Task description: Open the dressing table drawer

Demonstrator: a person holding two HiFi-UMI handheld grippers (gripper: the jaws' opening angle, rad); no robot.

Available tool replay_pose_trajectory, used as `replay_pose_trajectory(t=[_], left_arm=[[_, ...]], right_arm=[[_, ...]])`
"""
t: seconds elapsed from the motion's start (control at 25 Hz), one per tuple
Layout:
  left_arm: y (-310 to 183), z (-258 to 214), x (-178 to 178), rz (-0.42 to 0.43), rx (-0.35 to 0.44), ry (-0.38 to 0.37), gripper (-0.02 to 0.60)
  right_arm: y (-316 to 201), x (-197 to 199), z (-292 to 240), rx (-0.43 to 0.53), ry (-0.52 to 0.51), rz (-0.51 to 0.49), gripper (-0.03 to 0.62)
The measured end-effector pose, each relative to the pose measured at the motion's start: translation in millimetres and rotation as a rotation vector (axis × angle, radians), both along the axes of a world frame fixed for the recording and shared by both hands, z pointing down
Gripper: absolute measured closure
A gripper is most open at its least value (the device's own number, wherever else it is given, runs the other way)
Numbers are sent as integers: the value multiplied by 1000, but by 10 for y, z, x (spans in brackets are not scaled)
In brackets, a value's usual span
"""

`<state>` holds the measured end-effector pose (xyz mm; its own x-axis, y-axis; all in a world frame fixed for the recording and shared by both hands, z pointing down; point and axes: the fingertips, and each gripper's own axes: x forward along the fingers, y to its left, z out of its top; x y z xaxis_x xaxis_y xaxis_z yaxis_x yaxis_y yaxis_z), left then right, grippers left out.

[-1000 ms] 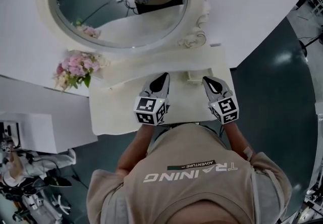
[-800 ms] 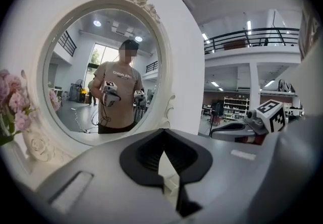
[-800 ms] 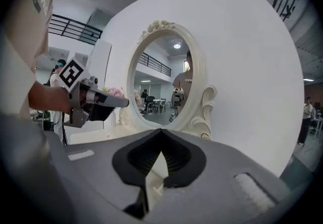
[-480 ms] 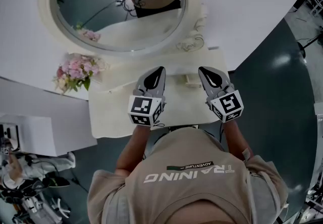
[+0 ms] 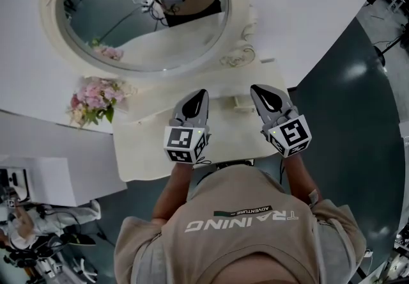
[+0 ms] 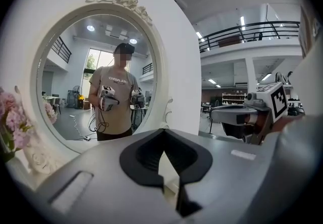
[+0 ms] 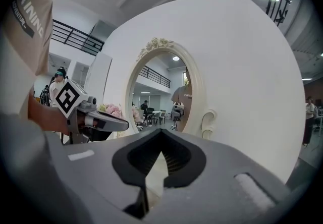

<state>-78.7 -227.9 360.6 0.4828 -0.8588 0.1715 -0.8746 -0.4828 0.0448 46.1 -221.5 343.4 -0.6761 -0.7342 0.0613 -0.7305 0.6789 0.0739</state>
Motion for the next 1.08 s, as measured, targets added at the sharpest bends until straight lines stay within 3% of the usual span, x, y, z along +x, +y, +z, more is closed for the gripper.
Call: replay_pose_trajectory(t=[0.4, 1.08], left_arm=[[118, 63, 20, 28, -13, 3, 563], [170, 155, 8, 58, -17, 24, 563]], right_arm=[[77, -30, 160, -56, -13, -11, 592], [169, -32, 187, -39, 34, 30, 592]])
